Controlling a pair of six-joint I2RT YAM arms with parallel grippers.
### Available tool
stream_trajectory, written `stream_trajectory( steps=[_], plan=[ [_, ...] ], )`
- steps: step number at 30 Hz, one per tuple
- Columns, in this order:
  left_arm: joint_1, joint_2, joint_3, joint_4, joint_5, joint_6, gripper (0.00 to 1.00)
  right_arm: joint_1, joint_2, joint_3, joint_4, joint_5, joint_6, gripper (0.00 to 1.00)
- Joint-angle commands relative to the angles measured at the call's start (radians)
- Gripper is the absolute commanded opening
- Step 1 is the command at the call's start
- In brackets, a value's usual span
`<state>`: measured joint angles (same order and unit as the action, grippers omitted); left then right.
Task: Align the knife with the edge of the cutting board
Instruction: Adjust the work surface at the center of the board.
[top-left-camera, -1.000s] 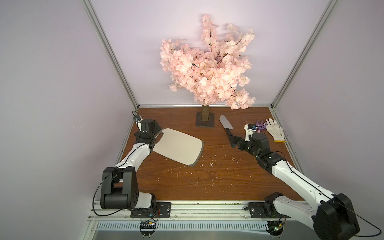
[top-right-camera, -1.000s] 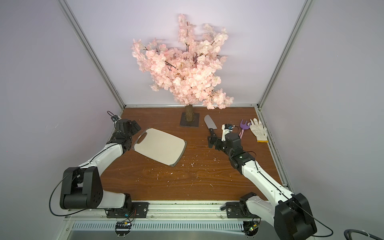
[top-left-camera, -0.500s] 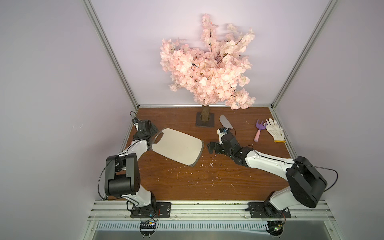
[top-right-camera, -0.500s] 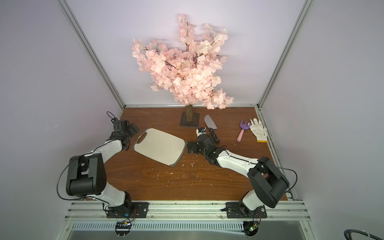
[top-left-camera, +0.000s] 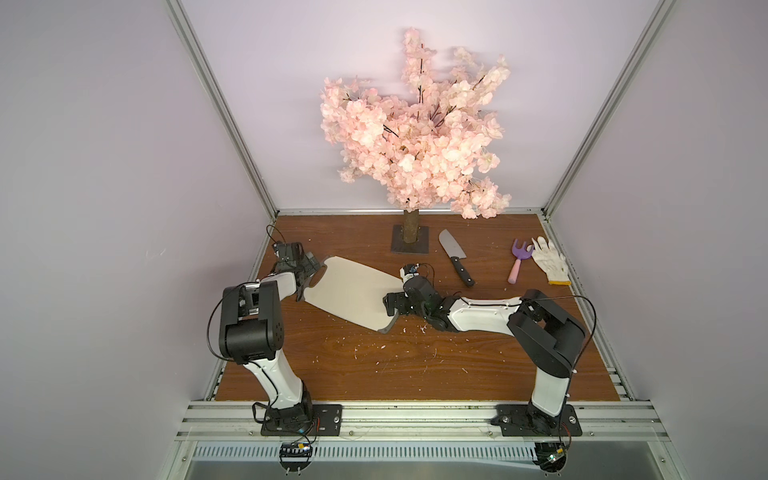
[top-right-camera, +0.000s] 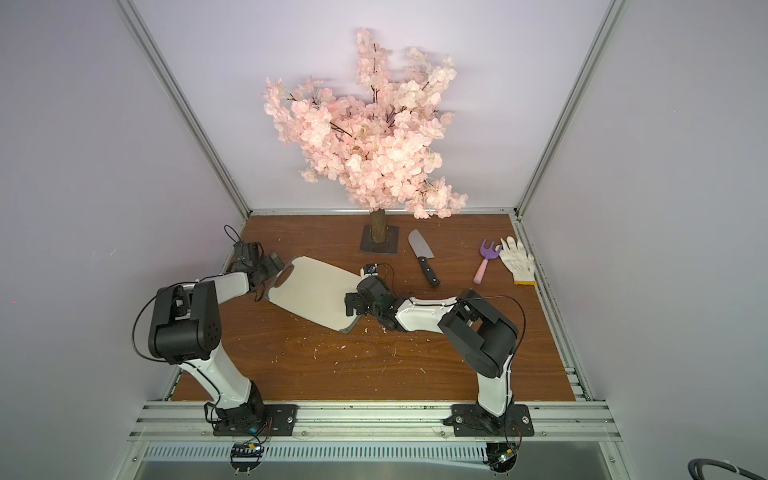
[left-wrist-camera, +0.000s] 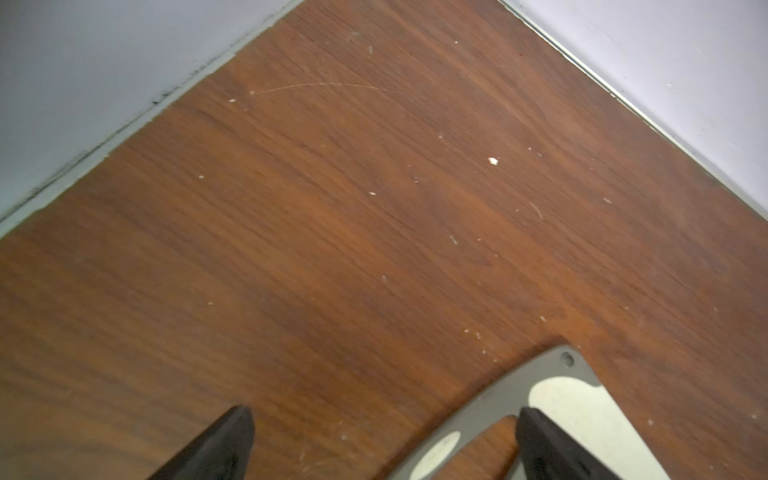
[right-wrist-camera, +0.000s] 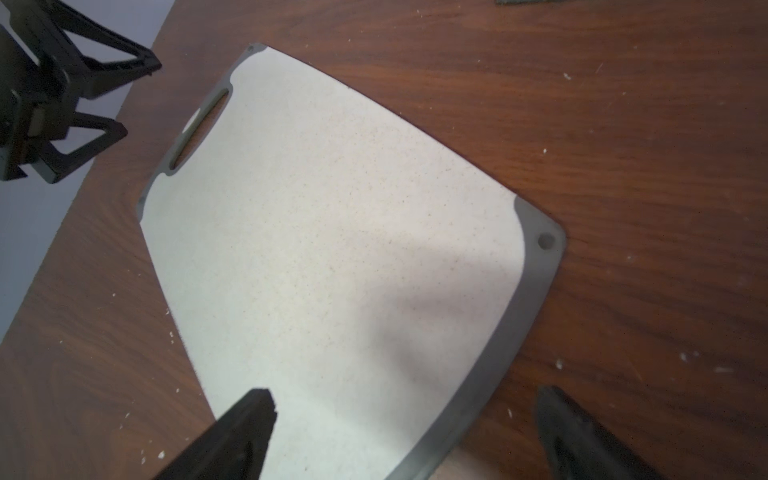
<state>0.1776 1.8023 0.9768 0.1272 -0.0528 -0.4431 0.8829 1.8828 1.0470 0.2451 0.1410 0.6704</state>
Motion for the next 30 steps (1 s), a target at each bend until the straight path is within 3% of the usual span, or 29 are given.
stream_trajectory(
  steps=[1, 19, 30],
  plan=[
    [0.017, 0.036, 0.063, -0.036, 0.092, 0.02, 0.99, 0.019, -0.004, 0.028, -0.002, 0.027, 0.004, 1.0],
    [0.002, 0.18, 0.115, -0.107, 0.25, 0.013, 0.99, 0.044, -0.001, -0.019, -0.002, 0.036, 0.053, 1.0],
    [-0.151, 0.182, 0.155, -0.313, 0.139, 0.007, 1.0, 0.05, -0.03, -0.109, 0.071, 0.004, 0.111, 1.0]
  ],
)
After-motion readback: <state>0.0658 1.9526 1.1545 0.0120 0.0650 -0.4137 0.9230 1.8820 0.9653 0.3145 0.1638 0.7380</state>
